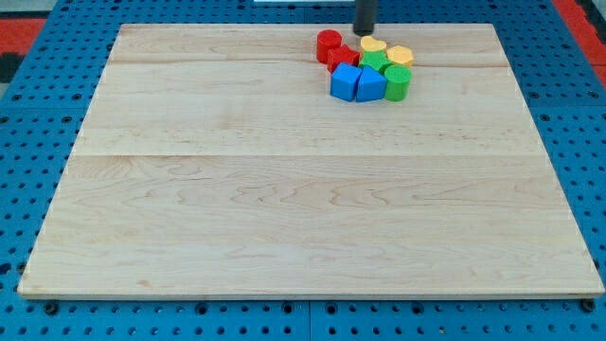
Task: Push the red star horizontally to the left of the blue cube
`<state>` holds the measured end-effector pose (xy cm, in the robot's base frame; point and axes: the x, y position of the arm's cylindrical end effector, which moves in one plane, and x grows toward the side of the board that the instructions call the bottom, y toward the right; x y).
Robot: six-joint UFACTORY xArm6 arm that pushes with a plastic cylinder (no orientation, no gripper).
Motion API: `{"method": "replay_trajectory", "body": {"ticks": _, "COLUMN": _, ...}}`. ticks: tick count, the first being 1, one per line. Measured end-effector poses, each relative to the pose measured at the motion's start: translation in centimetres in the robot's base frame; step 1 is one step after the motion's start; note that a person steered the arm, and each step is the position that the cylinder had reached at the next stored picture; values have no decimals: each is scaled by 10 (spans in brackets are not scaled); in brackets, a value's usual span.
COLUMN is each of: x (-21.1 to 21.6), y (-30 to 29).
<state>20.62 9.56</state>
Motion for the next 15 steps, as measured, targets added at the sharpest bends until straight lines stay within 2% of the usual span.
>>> {"method": "replay_trajectory", "body": {"ticks": 2, "x": 48, "y": -5}}
{"method": "replay_trajectory", "body": {"ticks": 4, "x": 68, "y": -21}}
{"method": "replay_trajectory", "body": {"ticks": 7, "x": 86, "y": -137}}
{"method": "replay_trajectory", "body": {"ticks": 8, "x": 117, "y": -94}}
{"method": "replay_trajectory", "body": {"ticks": 9, "x": 112, "y": -185}}
{"method": "replay_trajectory", "body": {"ticks": 10, "x": 79, "y": -242}}
{"method": "replay_trajectory", "body": {"ticks": 11, "x": 53, "y": -190}}
{"method": "replay_trajectory", "body": {"ticks": 12, "x": 27, "y": -245}}
{"method": "replay_trajectory", "body": {"ticks": 13, "x": 27, "y": -316}}
{"method": "replay_trajectory", "body": {"ticks": 14, "x": 41, "y": -304}}
{"method": "replay_trajectory", "body": {"ticks": 15, "x": 5, "y": -301}}
